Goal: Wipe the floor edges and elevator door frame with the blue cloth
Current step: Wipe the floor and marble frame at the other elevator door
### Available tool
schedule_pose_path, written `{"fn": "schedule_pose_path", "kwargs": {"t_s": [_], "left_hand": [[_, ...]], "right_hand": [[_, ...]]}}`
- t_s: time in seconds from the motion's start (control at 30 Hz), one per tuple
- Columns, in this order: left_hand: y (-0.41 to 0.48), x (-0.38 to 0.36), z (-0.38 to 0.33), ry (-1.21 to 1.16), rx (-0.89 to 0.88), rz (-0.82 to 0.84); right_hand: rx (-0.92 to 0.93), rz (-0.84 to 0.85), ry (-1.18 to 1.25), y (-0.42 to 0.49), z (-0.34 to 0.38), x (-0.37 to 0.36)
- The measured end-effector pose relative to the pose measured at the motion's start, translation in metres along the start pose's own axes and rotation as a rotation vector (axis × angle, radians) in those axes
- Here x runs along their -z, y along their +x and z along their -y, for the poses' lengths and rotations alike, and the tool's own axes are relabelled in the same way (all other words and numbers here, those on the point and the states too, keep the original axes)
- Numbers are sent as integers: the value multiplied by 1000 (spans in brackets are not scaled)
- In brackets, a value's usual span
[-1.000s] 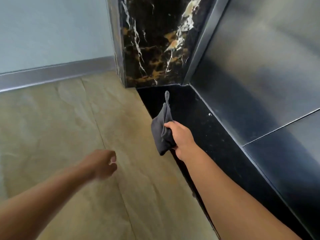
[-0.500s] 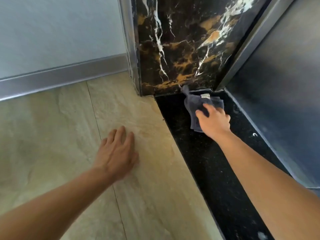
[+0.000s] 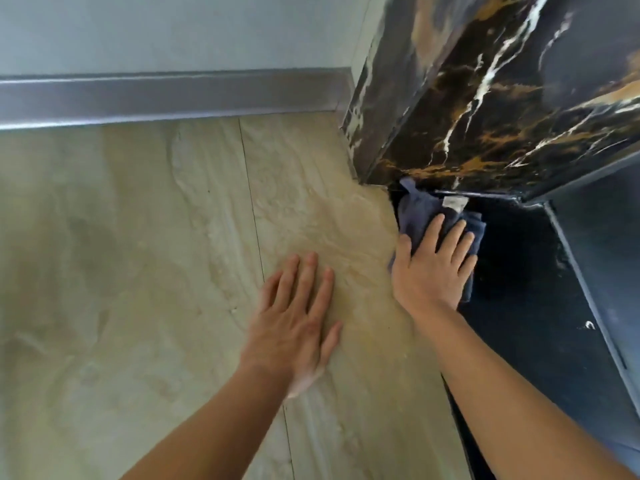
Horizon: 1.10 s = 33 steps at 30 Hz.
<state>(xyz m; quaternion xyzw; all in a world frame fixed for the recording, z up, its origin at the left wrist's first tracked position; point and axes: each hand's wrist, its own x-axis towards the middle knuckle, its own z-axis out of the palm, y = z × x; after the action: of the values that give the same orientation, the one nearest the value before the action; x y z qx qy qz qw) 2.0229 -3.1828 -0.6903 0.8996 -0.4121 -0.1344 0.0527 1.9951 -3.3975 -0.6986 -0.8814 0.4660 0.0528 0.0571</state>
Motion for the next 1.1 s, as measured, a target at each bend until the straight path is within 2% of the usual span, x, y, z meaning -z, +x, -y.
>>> {"fn": "schedule_pose_path", "kwargs": {"t_s": [0.17, 0.23, 0.33, 0.4, 0.57, 0.67, 0.83, 0.97, 1.03, 1.1], "left_hand": [[0, 4, -1, -24, -1, -9], [0, 5, 0, -37, -15, -13], [0, 6, 0, -31, 4, -3], [-1, 8, -1, -35, 13, 19], [-2, 2, 1, -23, 4, -26], [-2, 3, 0, -23, -2, -32], [-1, 5, 3, -27, 10, 1], [-1, 9, 0, 0, -8, -5], [-1, 4, 1, -21, -15, -13], [1, -4, 1, -50, -11, -59]], "right_hand": [[561, 92, -57, -49, 68, -2], [720, 175, -61, -40, 82, 4], [900, 199, -117, -12, 100, 7], [881, 204, -117, 15, 126, 7], [645, 213, -102, 71, 196, 4], [662, 222, -94, 75, 190, 10], [807, 120, -39, 12, 96, 3], [861, 87, -164, 3, -7, 2], [802, 110, -228, 33, -54, 14], [643, 115, -275, 62, -105, 30]]}}
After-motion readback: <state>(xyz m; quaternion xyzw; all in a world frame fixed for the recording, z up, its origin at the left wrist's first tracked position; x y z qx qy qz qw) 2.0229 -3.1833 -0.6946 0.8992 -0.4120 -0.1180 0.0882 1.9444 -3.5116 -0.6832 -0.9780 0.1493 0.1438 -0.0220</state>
